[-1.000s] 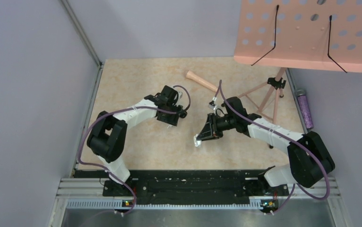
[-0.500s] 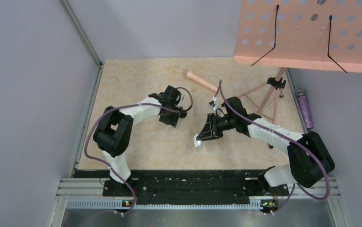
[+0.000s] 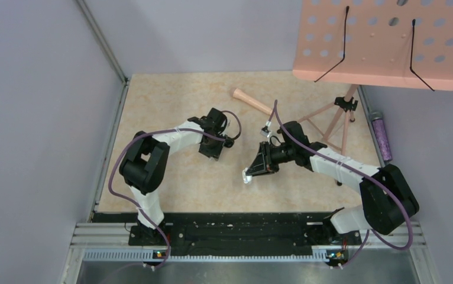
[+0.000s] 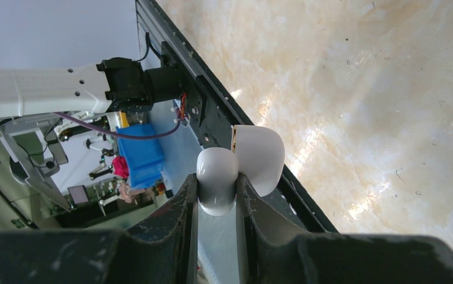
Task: Insert the wireless bluetooth earbuds into the charging case
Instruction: Pick up the left earbud from the center of the board.
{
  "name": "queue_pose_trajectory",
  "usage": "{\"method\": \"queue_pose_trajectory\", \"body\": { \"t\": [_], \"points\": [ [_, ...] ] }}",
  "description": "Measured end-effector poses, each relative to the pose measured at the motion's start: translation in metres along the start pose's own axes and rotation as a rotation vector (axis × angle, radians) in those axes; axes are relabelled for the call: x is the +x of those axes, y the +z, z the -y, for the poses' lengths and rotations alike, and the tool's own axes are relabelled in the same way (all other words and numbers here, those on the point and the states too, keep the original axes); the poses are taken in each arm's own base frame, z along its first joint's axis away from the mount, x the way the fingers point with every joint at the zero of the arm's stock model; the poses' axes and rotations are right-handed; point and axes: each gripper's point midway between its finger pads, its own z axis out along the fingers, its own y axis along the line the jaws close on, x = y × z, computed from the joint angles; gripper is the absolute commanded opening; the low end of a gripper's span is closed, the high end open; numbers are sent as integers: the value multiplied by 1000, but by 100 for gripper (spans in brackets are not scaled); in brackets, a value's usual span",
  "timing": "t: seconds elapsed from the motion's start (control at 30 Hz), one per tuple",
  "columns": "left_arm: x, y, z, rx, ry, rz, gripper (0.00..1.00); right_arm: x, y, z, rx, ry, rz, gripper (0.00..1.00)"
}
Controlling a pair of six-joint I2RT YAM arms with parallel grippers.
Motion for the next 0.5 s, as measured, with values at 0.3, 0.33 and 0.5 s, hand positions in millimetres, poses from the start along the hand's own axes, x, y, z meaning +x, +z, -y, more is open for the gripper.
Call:
{"method": "queue_pose_trajectory", "body": {
  "t": [0.3,0.33,0.5],
  "points": [
    [-3,1,0,-3,4,2,37,0,0,0,0,0,0,0],
    [-4,1,0,-3,6,2,36,0,0,0,0,0,0,0],
    [-4,2,0,-7,17,1,31,0,0,0,0,0,0,0]
  ]
}}
